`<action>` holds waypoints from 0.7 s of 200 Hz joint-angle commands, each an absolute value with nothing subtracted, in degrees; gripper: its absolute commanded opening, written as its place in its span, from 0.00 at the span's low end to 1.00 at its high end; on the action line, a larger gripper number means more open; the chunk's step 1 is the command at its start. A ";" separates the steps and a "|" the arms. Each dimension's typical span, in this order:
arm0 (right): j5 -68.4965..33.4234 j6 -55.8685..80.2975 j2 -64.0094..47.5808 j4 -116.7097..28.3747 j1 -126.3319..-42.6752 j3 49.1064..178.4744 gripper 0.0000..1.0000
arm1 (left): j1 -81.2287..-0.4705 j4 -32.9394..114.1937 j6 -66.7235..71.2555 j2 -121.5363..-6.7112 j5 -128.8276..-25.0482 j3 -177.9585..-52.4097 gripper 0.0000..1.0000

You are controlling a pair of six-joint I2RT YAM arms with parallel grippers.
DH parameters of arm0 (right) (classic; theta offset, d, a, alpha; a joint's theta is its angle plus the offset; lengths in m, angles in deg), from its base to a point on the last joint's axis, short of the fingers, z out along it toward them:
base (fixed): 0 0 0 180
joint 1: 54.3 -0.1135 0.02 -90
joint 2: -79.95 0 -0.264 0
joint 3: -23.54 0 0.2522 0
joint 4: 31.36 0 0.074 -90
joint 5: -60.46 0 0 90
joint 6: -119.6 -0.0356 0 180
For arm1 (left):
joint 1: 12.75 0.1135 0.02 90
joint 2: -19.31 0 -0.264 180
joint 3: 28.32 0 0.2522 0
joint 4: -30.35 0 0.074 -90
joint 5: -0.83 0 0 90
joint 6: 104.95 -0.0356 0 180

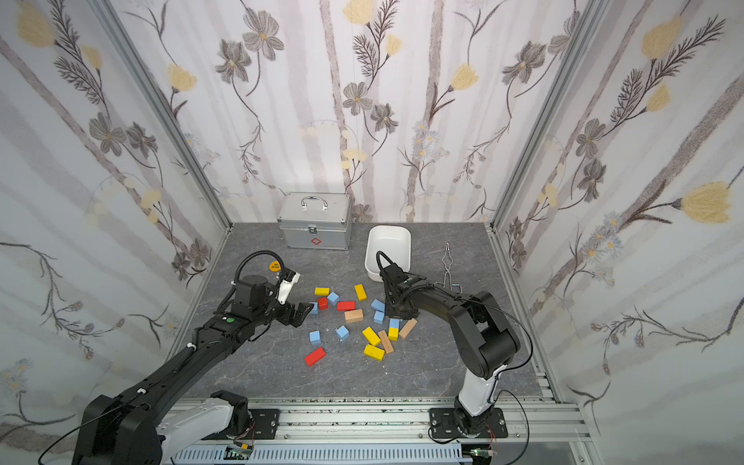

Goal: Pick out the blue building blocks
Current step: Pick up the building block from the center of the board.

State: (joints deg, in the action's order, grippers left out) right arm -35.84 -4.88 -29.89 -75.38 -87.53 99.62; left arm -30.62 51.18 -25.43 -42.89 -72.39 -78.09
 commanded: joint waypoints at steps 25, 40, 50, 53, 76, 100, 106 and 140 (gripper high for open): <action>-38.06 -5.64 -27.23 -74.82 -87.61 99.53 0.00 | -30.63 49.76 -23.72 -40.85 -70.32 -79.31 1.00; -38.37 -5.40 -25.47 -74.65 -87.56 99.44 0.00 | -30.69 49.94 -23.33 -40.04 -70.18 -79.86 1.00; -38.85 -5.21 -24.10 -74.43 -87.57 99.37 0.00 | -30.72 49.97 -23.22 -39.60 -70.20 -80.48 1.00; -39.12 -5.13 -23.61 -74.35 -87.58 99.35 0.00 | -30.69 49.93 -23.21 -39.51 -70.23 -80.63 1.00; -41.36 -4.46 -19.87 -73.38 -87.61 99.08 0.00 | -30.77 49.39 -22.90 -39.62 -69.93 -82.29 1.00; -43.59 -3.16 -16.39 -73.58 -87.61 100.49 0.00 | -30.75 49.14 -23.01 -40.75 -69.35 -84.67 1.00; -44.00 -2.79 -15.98 -73.72 -87.52 101.12 0.00 | -30.78 48.95 -23.07 -41.04 -69.23 -85.32 1.00; -44.69 -0.58 -16.40 -74.82 -86.60 107.07 0.00 | -30.77 46.66 -23.26 -43.38 -68.88 -87.70 1.00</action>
